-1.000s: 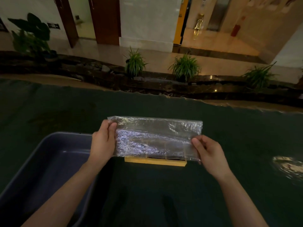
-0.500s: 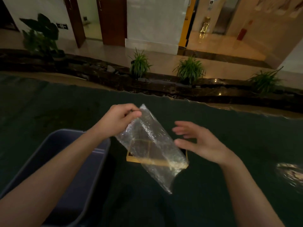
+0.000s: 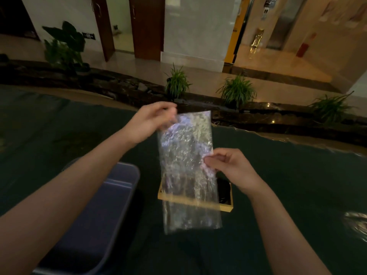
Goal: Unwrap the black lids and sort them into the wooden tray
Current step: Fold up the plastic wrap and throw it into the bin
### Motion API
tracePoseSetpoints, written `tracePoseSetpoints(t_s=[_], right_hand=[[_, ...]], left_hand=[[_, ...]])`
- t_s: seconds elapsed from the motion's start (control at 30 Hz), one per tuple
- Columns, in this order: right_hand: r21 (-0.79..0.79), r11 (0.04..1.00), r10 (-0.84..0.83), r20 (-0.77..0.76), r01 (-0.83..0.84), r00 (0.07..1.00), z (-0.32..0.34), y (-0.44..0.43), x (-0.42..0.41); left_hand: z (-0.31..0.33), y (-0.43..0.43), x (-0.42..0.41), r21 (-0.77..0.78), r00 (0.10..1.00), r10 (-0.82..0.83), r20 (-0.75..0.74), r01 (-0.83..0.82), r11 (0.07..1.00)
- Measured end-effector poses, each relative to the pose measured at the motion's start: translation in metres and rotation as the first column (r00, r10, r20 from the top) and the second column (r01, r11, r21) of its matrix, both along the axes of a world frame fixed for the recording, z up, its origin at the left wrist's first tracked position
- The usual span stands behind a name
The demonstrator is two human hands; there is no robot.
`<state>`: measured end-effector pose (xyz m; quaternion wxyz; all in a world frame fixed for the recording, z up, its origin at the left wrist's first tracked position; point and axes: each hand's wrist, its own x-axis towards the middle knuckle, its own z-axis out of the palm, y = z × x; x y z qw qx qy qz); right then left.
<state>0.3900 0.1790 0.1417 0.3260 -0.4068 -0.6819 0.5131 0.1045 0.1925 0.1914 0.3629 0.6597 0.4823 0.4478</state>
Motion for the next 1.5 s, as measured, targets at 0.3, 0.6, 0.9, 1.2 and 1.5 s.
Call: tracePoseSetpoints(t_s=[0.3,0.6,0.9,1.2,1.5], right_hand=[[-0.019,0.981,-0.19,-0.238,0.191,0.952,0.029,0.007,-0.004],[-0.024,0.998,-0.058,-0.215,0.054,0.975,0.038,0.0,0.003],[-0.008,0.999,0.047,-0.327,-0.053,0.944,0.041,-0.005,0.019],[0.191,0.953,-0.194,-0.212,0.235,0.958,0.028,-0.013,0.002],[-0.084,0.994,-0.082,-0.197,0.067,0.977,0.009,-0.027,0.01]], left_hand=[[-0.04,-0.023,0.018,-0.322,0.954,-0.077,0.291,0.174,0.931],[-0.036,-0.025,0.031,-0.161,0.948,0.092,0.305,-0.044,0.986],[-0.024,-0.035,0.019,-0.147,0.929,-0.154,0.336,0.213,0.966],[-0.033,-0.042,0.033,-0.387,0.904,-0.034,0.426,0.216,0.897],[-0.043,-0.046,0.055,-0.277,0.912,0.105,0.397,0.01,0.961]])
